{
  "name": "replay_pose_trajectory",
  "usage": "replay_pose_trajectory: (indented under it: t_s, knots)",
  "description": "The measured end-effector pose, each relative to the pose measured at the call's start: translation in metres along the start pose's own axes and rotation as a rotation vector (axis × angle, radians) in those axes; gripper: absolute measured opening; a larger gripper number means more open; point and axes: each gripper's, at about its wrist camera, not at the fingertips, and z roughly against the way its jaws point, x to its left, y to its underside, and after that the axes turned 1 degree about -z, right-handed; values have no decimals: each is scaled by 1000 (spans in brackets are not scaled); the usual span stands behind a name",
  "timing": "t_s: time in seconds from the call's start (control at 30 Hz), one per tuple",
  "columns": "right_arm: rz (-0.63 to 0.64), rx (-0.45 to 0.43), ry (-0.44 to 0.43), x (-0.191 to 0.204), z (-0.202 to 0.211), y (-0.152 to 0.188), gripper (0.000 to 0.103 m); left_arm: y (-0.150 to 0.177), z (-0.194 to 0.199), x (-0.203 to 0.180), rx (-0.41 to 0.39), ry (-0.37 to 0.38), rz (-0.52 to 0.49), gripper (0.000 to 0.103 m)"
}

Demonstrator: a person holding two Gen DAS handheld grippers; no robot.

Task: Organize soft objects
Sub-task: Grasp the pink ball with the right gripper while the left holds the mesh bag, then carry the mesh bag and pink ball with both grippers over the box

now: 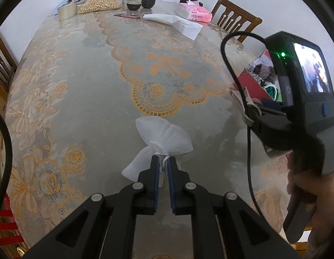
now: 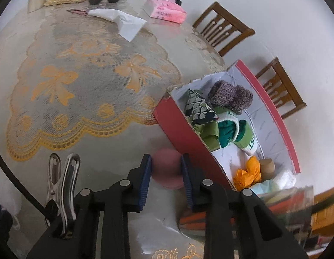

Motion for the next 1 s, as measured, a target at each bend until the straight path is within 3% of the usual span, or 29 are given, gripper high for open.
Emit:
replay_pose_trajectory:
  t_s: [0.4,0.63,1.0]
  knots:
    - [43,-76,-244,15,46,28,28,6,11,-3,-10,-4,-8,8]
    - [20,-117,-405,-11,71,60,28,13,28,-14,-25,10,-35,8]
    - [-21,-97,-463,-60,77,110,28,15,44,-36,-54,17,-100,9]
